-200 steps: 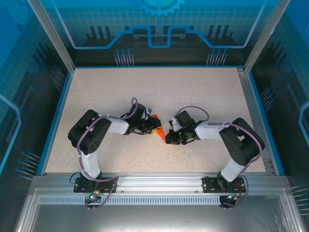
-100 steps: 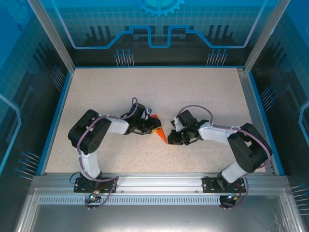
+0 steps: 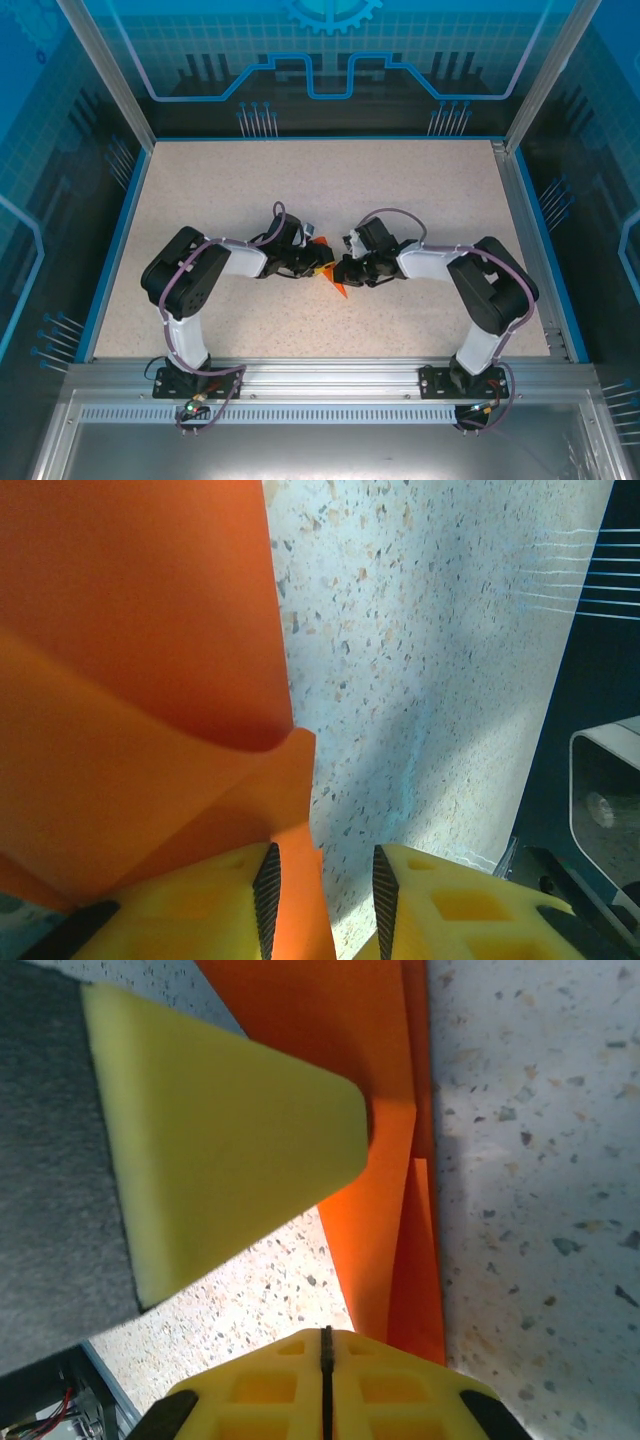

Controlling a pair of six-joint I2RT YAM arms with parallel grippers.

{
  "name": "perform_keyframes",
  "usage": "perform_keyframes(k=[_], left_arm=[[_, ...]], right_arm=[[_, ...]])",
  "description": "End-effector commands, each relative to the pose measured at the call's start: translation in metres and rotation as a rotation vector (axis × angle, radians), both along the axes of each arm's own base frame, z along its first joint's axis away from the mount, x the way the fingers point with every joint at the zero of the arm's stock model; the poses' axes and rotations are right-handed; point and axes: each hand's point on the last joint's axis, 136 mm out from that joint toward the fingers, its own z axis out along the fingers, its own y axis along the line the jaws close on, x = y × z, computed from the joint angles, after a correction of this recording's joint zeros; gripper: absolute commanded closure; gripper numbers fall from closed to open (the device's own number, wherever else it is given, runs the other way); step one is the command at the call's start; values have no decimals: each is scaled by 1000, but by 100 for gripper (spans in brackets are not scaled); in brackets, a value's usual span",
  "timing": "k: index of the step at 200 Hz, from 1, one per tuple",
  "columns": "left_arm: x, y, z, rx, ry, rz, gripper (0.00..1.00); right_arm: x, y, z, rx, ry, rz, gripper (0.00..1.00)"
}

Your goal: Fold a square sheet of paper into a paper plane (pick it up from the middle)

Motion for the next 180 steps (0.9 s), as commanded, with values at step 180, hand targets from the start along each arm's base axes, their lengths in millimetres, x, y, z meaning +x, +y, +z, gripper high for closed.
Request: perform_keyframes(k=[180], left_arm=[[12, 10, 18, 34, -16, -15, 59]], right_arm=[[-20, -35, -50, -200, 114, 8, 93]])
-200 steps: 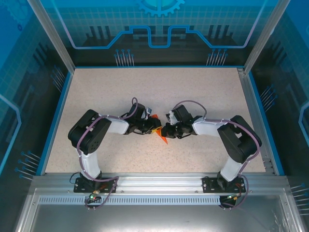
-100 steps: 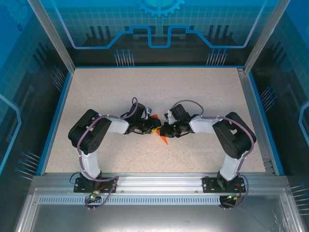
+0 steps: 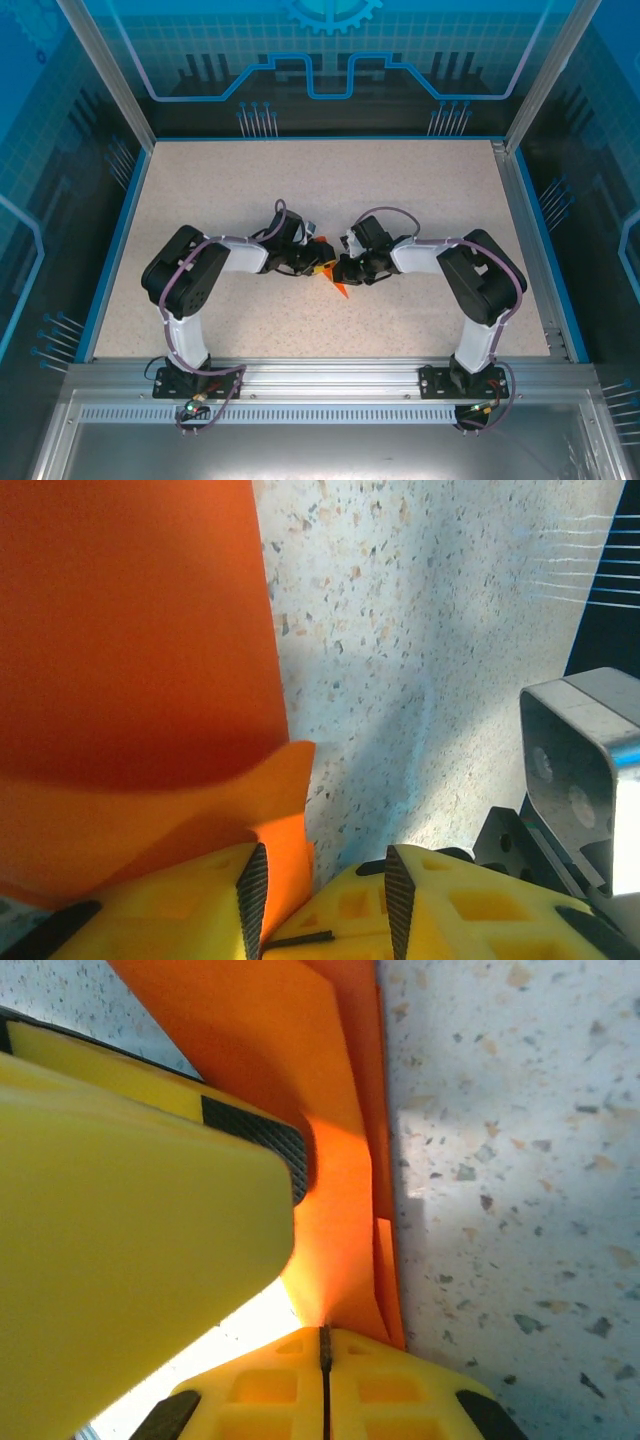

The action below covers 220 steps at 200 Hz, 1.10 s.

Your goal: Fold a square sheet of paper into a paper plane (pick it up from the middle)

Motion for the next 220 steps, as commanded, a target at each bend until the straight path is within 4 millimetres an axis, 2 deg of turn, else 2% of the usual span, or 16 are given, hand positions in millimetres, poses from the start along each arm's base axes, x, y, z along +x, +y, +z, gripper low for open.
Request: perform_keyframes(k=[1, 39, 58, 86, 163, 220], left_arm=[[11, 11, 14, 19, -37, 13, 59], [15, 11, 30, -1, -91, -2, 55], [17, 11, 20, -1, -79, 0, 55], [20, 6, 20, -38, -83, -1, 54], [24, 28, -16, 54, -33, 33, 54], [34, 45, -21, 74, -27, 48, 54]], right_arm=[[-26, -31, -31, -131, 108, -25, 93], [-28, -31, -38, -133, 128, -32, 92], [-29, -31, -41, -138, 137, -31, 92], [-31, -31, -43, -144, 144, -30, 92], [-35, -35, -42, -162, 149, -26, 92], [-38, -42, -43, -200, 146, -16, 94]])
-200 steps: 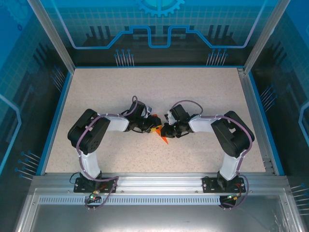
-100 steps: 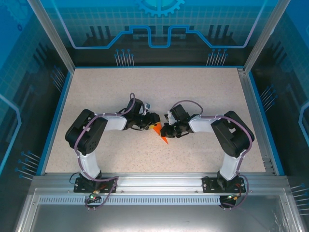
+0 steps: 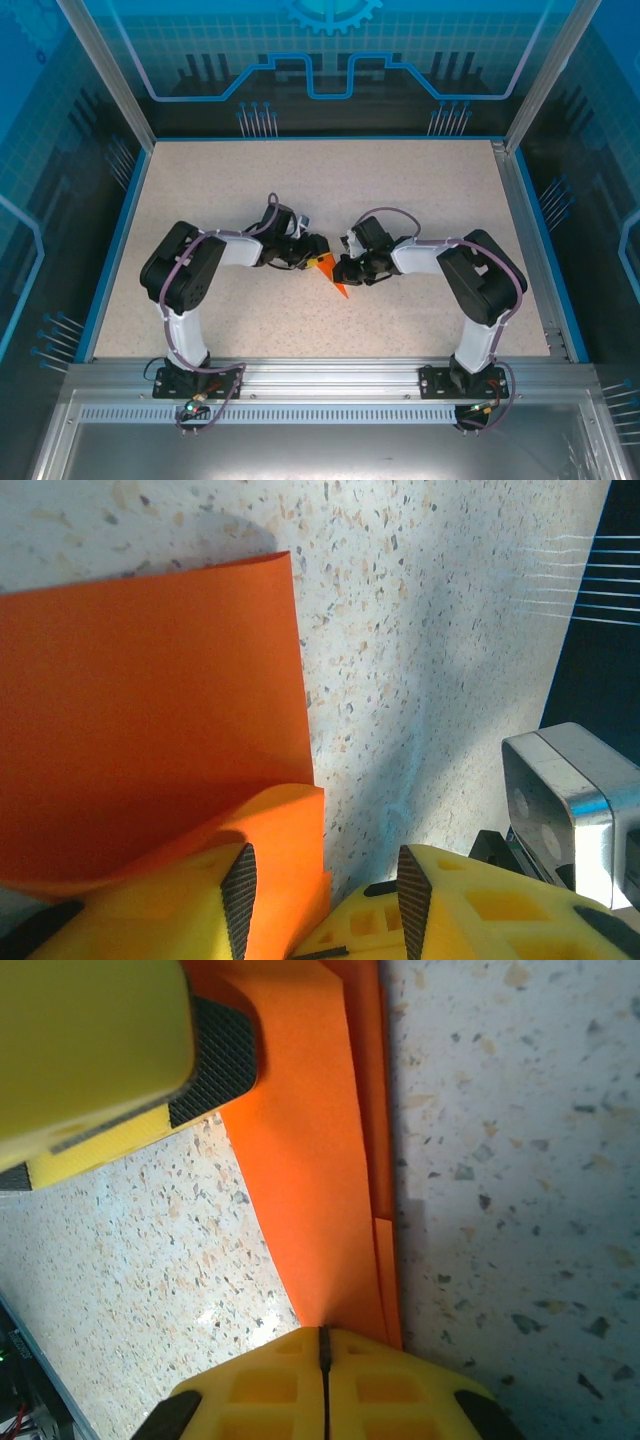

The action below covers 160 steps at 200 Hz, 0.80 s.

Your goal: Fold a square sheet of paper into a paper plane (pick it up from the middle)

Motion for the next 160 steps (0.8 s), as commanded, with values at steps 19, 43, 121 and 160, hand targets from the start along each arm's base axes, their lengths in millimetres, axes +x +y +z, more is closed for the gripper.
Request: perform_keyframes(k=[19, 43, 121, 160], left_arm=[[20, 32, -19, 103, -9, 45, 54], [30, 41, -16, 110, -21, 54, 54], [54, 64, -10, 113, -28, 82, 54], [66, 74, 22, 108, -81, 99, 53]], right_arm=[[-38, -43, -43, -210, 150, -12, 94], [-40, -45, -44, -216, 153, -9, 94], [-40, -42, -41, -198, 152, -10, 94], [-39, -40, -42, -189, 154, -9, 94]])
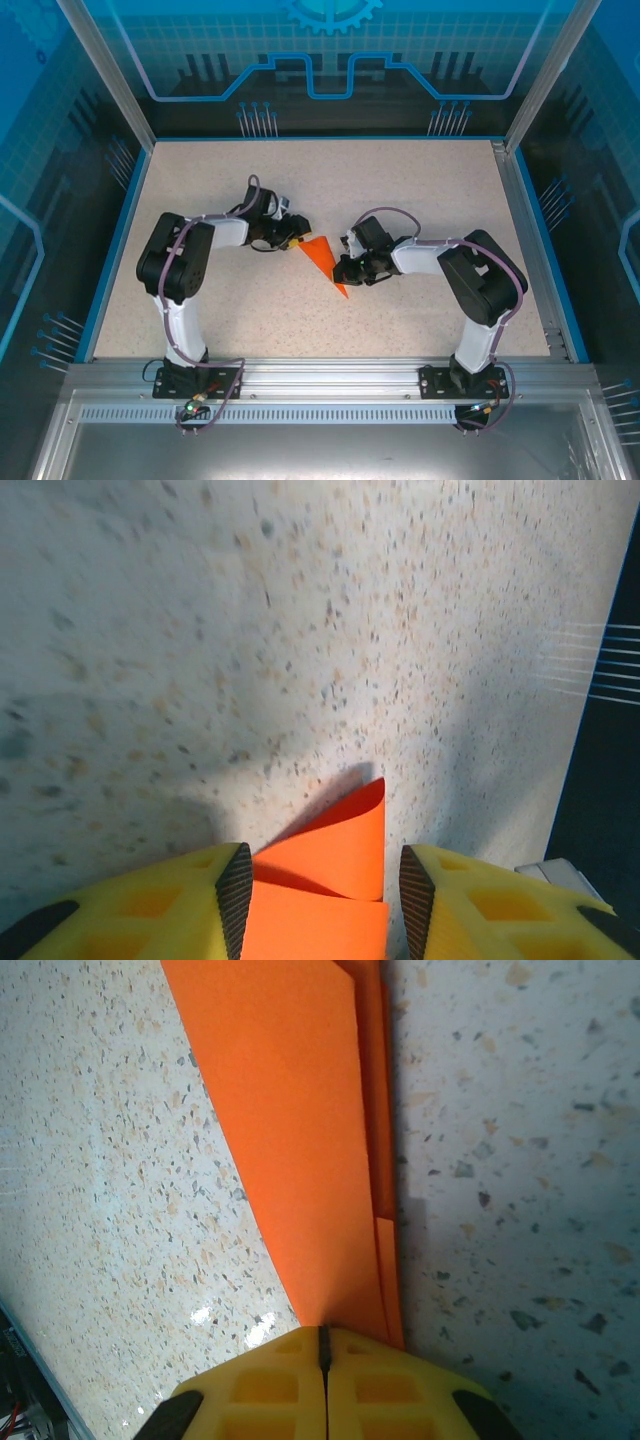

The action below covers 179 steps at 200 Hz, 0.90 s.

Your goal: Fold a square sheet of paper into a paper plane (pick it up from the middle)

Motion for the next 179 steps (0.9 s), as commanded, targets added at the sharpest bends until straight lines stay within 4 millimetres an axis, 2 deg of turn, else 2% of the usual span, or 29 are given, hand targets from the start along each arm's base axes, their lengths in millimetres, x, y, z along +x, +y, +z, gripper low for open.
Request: perform_keyframes(k=[1, 33, 67, 83, 118, 142, 179], left_arm=[[8, 14, 19, 31, -39, 11, 53], [5, 15, 47, 14, -83, 18, 52], [-12, 10, 60, -23, -95, 14, 52], [-21, 0, 63, -40, -96, -5, 52], [-42, -34, 61, -53, -89, -77, 52], [-48, -54, 52, -58, -75, -109, 52], [-50, -68, 30, -63, -31, -115, 52]], right_arm=[[-39, -39, -42, -184, 159, -18, 94], [-37, -37, -42, -181, 159, -22, 94], [-35, -36, -40, -177, 154, -23, 93], [-35, -36, -40, -177, 155, -24, 94], [-35, -35, -40, -177, 151, -26, 93], [-35, -36, -43, -186, 153, -28, 93], [-34, -35, -44, -183, 155, -32, 93]])
